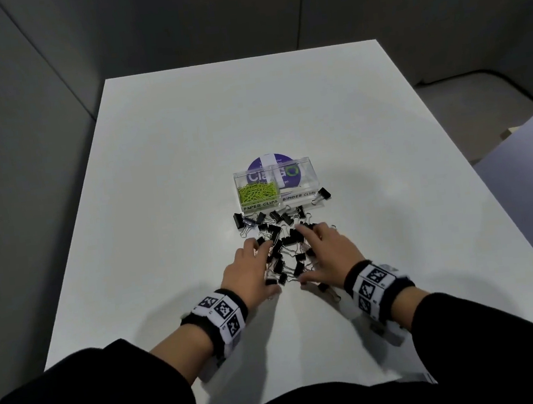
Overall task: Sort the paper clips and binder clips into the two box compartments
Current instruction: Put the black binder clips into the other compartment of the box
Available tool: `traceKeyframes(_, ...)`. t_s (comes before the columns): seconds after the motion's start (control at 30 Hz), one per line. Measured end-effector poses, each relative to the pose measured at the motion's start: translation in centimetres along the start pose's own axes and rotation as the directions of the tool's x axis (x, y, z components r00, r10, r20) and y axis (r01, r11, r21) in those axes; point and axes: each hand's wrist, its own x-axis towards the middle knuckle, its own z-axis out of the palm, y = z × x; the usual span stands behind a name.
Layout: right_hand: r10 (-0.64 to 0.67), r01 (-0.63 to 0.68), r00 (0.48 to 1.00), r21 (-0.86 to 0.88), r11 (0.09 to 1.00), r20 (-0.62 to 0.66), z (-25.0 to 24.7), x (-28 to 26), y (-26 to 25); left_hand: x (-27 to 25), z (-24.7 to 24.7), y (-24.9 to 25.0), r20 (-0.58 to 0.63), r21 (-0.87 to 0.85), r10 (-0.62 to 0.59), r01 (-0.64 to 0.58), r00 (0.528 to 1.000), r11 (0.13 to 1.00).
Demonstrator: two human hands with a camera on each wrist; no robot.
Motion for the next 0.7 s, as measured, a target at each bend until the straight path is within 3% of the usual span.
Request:
traceKeyframes(0.07, 0.033, -0.035, 0.999, -0.047, 0.998, -0.034, -0.9, 0.8, 1.2, 0.8, -0.8, -0.4, 0.009, 0.042, -0.018, 0.018, 1.0, 0.999)
traceKeyframes(0.23, 0.209, -0.206, 0.977, -0.065, 0.976, 0.051, -1.9, 2.2, 5.8, 3.2, -2.7, -2.5, -0.048, 0.069, -0.104, 0.107, 0.993, 0.992)
traceKeyframes(0.43, 0.11, -0.082, 0.986, -0.209, 0.974, 0.125, -3.2, 6.4, 6.7, 4.3, -2.3, -2.6, 0.08, 0.14, -0.086, 0.074, 0.993, 0.987)
traceKeyframes(0.57, 0.103, -0.052, 0.976, -0.256, 0.965, 0.194, -3.5, 6.5, 6.5, 3.1, -1.1, -2.0, 0.096, 0.116, -0.084, 0.072, 0.992, 0.991)
traceKeyframes(0.7, 0.039, -0.002, 0.975, -0.168, 0.986, 0.219, -2.9, 4.6, 6.2, 1.6, -0.8, -1.5, 0.045, 0.082, -0.042, 0.038, 0.998, 0.996)
